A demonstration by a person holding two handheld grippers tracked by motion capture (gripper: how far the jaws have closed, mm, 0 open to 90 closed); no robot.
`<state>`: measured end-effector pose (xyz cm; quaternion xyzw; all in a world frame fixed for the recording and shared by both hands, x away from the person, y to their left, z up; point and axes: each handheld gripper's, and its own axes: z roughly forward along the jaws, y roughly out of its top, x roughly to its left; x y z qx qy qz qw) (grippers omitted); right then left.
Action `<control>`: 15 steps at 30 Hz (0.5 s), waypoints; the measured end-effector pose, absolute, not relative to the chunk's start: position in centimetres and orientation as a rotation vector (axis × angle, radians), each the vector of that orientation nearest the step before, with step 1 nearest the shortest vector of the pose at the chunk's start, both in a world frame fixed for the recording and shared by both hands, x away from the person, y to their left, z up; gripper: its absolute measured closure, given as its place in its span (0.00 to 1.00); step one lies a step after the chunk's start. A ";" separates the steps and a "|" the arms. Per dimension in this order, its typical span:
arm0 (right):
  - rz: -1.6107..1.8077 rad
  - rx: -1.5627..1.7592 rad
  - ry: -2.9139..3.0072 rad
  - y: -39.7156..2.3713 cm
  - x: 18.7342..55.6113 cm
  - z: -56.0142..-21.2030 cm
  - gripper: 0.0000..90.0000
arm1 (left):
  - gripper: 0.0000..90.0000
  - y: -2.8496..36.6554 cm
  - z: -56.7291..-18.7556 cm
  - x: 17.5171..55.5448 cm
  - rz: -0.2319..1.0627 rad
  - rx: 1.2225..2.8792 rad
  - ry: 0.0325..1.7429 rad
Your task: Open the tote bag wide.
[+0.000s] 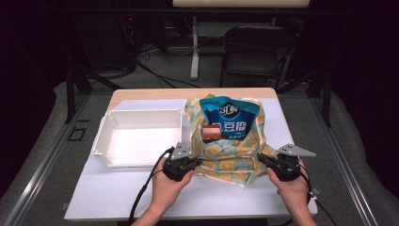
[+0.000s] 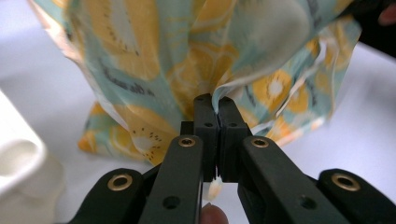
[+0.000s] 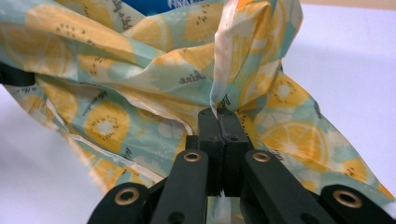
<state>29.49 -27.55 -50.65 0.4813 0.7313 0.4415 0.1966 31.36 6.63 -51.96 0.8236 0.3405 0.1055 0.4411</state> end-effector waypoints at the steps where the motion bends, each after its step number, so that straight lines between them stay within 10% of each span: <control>1: 1.233 1.353 2.045 -27.5 29.5 -50.8 1.00 | 0.99 6.3 -52.7 31.4 0.242 2.071 0.861; 10: 1.048 1.493 2.083 -28.5 30.5 -53.4 1.00 | 0.93 5.2 -55.9 32.5 0.135 2.168 0.931; 15: 1.087 1.530 2.075 -29.4 30.5 -53.8 0.85 | 0.68 6.0 -55.1 31.8 0.172 2.145 0.881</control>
